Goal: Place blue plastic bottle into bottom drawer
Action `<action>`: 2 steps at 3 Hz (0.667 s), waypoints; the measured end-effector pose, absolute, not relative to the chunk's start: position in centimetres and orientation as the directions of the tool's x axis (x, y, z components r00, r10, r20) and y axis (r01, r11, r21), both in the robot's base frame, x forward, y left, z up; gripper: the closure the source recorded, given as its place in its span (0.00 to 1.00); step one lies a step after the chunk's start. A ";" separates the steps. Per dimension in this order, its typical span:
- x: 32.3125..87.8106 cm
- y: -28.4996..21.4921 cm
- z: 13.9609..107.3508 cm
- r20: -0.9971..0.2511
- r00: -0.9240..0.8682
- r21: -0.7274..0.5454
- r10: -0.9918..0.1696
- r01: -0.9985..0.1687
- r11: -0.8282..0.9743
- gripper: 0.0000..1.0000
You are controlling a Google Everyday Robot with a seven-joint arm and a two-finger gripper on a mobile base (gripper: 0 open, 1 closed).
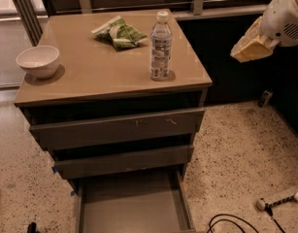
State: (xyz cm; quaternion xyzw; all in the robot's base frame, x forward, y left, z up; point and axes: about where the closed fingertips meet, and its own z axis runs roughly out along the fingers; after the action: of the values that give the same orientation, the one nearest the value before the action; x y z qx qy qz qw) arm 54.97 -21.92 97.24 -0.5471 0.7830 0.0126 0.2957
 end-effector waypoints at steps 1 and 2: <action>55.4 -22.2 97.1 -0.499 -0.237 -0.296 -0.833 -0.857 0.421 1.00; 58.4 -21.2 97.4 -0.587 -0.214 -0.305 -0.781 -0.835 0.458 1.00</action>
Offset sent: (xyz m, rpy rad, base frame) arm 0.0827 0.0150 0.0123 0.2534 -0.1696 -0.0531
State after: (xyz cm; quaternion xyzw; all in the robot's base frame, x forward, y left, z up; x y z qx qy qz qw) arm 58.40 -21.19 97.44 -0.5192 0.7781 0.0383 0.3515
